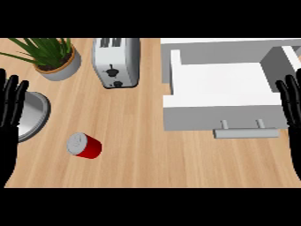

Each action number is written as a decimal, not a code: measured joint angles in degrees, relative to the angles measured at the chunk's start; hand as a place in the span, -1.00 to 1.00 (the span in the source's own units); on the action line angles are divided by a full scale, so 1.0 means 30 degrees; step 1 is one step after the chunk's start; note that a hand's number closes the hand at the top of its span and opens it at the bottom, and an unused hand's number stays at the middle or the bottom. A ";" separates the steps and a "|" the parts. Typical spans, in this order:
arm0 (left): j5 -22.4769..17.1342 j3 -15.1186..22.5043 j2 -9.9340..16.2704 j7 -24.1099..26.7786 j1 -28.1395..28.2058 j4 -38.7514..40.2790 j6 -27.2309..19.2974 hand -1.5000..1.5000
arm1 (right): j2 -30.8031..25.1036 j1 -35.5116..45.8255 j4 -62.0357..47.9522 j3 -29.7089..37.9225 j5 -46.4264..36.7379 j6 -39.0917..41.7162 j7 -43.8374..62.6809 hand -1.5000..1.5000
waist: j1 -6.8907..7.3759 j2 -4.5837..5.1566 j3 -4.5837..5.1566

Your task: Pick up the can, place it into the drawer and close the drawer

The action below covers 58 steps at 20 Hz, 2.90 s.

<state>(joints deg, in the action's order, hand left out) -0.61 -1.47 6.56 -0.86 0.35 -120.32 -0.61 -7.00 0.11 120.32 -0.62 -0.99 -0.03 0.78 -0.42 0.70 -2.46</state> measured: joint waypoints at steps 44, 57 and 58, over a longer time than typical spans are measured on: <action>-0.3416 0.0049 0.0610 -0.3554 0.3134 0.1659 0.7755 -1.00 | 0.0710 -0.4710 -0.0327 0.3289 0.1504 0.2257 0.1192 -1.00 | 0.0107 -0.0244 0.0823; -0.1105 -0.0635 0.0250 0.0252 0.2567 0.6087 0.8072 -1.00 | 0.0838 -0.4799 -0.1148 0.4282 0.1782 0.3231 0.0355 -1.00 | 0.0114 -0.0243 0.0825; -0.1092 -0.0775 0.0297 0.0460 0.2477 0.6488 0.8153 -1.00 | 0.0776 -0.4406 -0.1535 0.4362 0.1752 0.3221 0.0311 -1.00 | 0.0123 -0.0240 0.0821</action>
<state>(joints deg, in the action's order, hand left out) -3.88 -3.79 7.45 0.52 7.78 -100.86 23.85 -4.67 -13.11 115.72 12.46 4.27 9.64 1.71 -0.05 -0.02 0.00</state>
